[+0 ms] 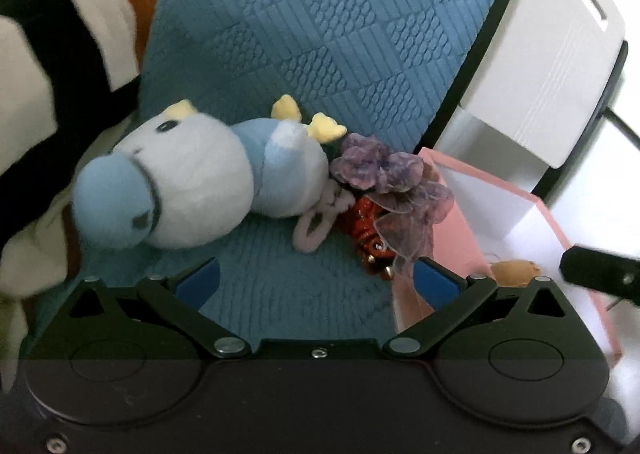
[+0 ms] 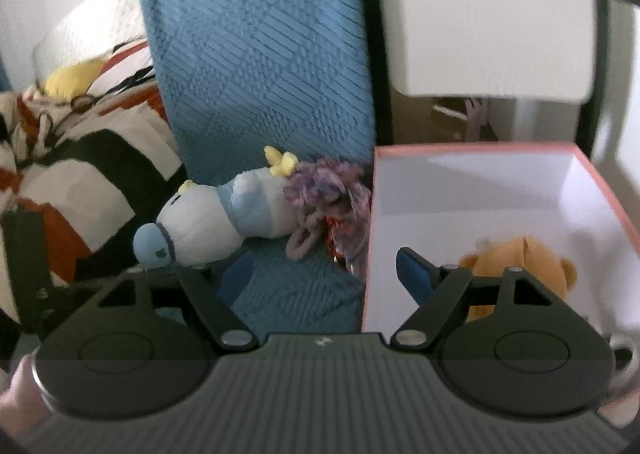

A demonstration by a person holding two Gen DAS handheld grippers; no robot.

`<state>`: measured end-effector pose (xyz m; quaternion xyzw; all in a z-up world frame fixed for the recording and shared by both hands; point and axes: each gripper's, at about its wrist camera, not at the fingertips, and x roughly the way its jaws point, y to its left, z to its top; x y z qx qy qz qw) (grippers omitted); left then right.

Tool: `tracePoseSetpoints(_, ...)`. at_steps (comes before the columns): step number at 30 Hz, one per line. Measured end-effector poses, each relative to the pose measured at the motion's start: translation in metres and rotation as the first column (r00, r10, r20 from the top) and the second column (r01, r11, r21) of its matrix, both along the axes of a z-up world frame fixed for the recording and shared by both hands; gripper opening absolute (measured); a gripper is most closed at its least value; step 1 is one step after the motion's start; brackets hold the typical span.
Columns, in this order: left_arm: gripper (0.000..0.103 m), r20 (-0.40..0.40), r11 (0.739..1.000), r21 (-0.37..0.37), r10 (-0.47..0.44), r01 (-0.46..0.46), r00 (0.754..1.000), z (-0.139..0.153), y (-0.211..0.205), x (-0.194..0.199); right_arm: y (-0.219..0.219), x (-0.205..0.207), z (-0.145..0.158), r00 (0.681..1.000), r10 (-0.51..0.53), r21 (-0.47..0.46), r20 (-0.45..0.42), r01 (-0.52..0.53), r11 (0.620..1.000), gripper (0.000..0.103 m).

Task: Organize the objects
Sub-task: 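Reach the left tool toward the small pink plush while the right tool approaches the purple scrunchie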

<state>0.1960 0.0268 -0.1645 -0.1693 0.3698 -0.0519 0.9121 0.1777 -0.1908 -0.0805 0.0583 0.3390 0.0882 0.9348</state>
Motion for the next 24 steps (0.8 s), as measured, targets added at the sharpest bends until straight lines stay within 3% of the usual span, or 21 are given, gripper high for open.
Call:
tracePoseSetpoints(4, 0.103, -0.020, 0.998, 0.011, -0.054, 0.055, 0.998, -0.011, -0.009, 0.027, 0.007, 0.026, 0.000, 0.996, 0.085, -0.019, 0.014, -0.085, 0.996, 0.079)
tracePoseSetpoints(10, 0.100, -0.035, 0.994, 0.051, -0.098, 0.100, 0.995, -0.030, -0.025, 0.056, 0.018, 0.072, -0.014, 0.987, 0.155, -0.064, -0.044, -0.158, 0.985, 0.074)
tracePoseSetpoints(12, 0.095, -0.045, 0.992, 0.066, -0.105, 0.108, 0.993, -0.035, -0.029, 0.065, 0.020, 0.084, -0.017, 0.983, 0.173, -0.068, -0.059, -0.177, 0.982, 0.073)
tracePoseSetpoints(14, 0.088, -0.055, 0.991, 0.061, -0.118, 0.122, 0.991, -0.041, -0.030, 0.075, 0.023, 0.096, -0.020, 0.979, 0.186, -0.087, -0.079, -0.193, 0.977, 0.063)
tracePoseSetpoints(17, 0.083, -0.047, 0.990, 0.060, -0.122, 0.125, 0.991, -0.046, -0.030, 0.087, 0.026, 0.111, -0.025, 0.977, 0.196, -0.144, -0.088, -0.207, 0.968, 0.051)
tracePoseSetpoints(24, 0.083, 0.027, 0.984, 0.053, -0.172, 0.171, 0.985, -0.046, -0.028, 0.102, 0.031, 0.144, -0.035, 0.962, 0.229, -0.165, -0.146, -0.252, 0.954, 0.051)
